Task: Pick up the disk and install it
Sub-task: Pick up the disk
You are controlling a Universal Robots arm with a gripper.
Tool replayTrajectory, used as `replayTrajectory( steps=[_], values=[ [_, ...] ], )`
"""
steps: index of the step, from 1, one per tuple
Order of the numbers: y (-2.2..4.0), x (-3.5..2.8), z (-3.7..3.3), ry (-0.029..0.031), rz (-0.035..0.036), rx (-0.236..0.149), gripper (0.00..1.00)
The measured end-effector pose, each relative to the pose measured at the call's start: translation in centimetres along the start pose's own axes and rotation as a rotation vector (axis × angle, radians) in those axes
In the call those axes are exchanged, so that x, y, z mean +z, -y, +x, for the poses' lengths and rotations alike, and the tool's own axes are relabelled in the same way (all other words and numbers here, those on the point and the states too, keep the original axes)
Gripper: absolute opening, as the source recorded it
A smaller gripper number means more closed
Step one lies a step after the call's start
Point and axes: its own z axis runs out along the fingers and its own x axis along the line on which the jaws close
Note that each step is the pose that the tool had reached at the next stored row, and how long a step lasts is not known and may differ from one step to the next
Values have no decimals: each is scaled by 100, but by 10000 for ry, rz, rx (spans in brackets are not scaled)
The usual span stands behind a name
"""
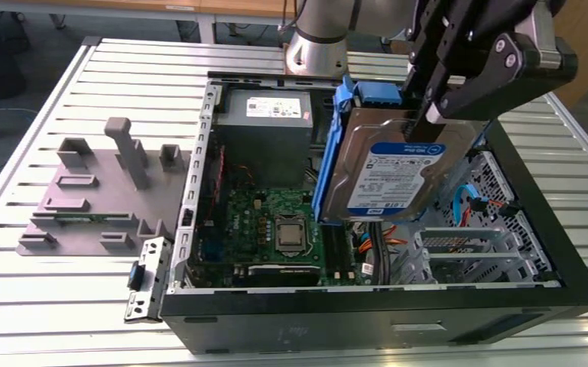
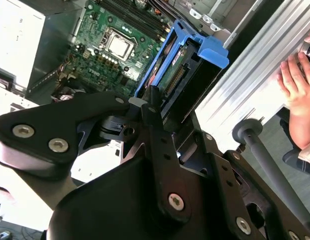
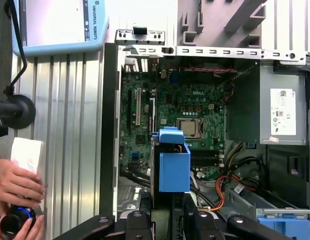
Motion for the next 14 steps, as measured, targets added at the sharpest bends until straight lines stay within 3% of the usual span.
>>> replayTrajectory(
  steps=[2,5,14],
  values=[
    [8,16,50,-1,0,0,35],
    [11,29,71,0,-1,0,35],
    [17,32,74,-1,-2,-1,35]
  ],
)
